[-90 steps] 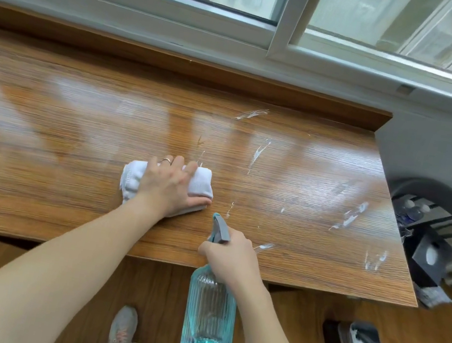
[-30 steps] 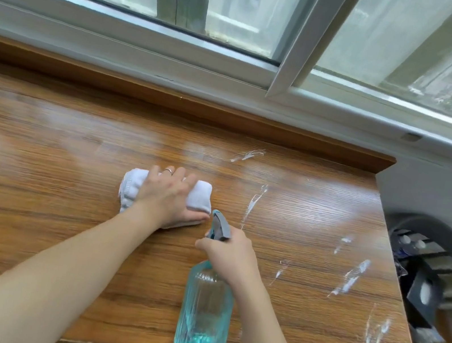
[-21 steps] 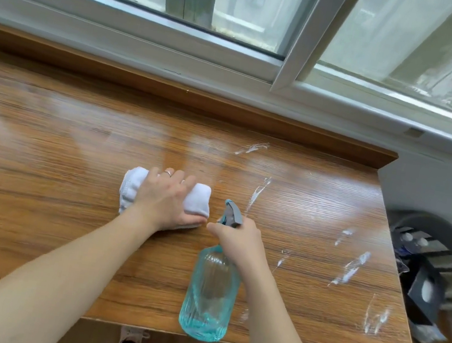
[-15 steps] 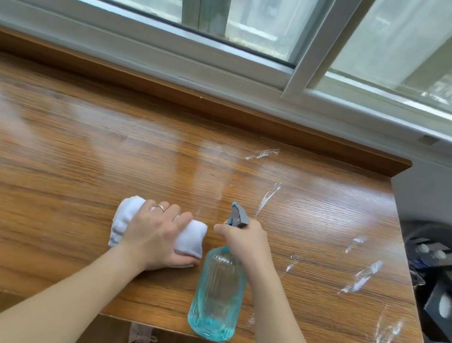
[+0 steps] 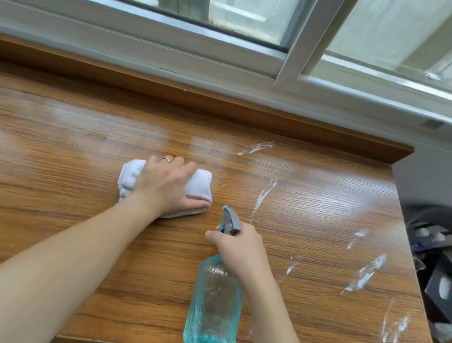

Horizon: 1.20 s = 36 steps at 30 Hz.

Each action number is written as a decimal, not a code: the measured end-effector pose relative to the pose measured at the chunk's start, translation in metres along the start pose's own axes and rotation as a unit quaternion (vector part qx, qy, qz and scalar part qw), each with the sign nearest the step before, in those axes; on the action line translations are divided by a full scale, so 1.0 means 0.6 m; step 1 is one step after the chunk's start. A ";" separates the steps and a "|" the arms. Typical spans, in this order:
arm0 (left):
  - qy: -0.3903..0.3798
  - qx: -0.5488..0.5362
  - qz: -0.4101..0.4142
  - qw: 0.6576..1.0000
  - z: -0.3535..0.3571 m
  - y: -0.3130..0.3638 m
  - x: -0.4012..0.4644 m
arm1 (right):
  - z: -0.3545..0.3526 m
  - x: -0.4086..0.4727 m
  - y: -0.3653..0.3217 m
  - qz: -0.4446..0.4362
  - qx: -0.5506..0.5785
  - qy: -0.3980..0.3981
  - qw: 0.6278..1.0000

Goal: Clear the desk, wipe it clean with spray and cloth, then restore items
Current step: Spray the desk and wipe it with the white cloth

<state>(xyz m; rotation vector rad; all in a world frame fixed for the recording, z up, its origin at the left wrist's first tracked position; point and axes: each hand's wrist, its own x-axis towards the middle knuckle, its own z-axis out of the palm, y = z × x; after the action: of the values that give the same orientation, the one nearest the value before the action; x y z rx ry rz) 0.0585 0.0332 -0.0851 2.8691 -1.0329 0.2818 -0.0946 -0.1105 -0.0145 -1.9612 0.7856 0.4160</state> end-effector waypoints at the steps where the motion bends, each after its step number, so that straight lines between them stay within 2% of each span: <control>1: -0.010 0.007 -0.006 1.000 -0.001 -0.001 0.016 | -0.001 -0.001 0.001 -0.001 0.003 0.005 1.000; 4: -0.035 0.012 -0.022 0.999 -0.001 -0.001 0.037 | -0.002 -0.001 0.004 0.000 -0.003 0.018 1.000; 10: -0.022 0.008 -0.035 0.999 -0.011 0.024 -0.014 | 0.002 -0.008 -0.001 -0.003 -0.020 0.025 0.999; 14: 0.014 -0.004 -0.016 1.000 -0.012 0.055 -0.095 | -0.003 -0.006 0.000 0.004 -0.012 0.024 1.000; 18: 0.037 0.005 -0.034 0.999 -0.003 0.072 -0.126 | -0.005 -0.001 -0.002 0.019 -0.002 0.013 1.000; 27: 0.025 -0.009 -0.002 1.000 0.015 0.042 -0.017 | -0.023 0.035 -0.037 -0.013 -0.065 0.021 0.998; 36: -0.067 -0.005 0.003 0.998 0.020 0.012 0.131 | -0.023 0.072 -0.061 0.009 -0.076 0.055 0.996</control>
<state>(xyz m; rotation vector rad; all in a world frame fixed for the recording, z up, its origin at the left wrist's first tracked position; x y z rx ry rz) 0.1150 -0.0233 -0.0809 2.9097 -1.0618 0.0860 -0.0386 -0.1252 -0.0086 -2.1344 0.8640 0.3912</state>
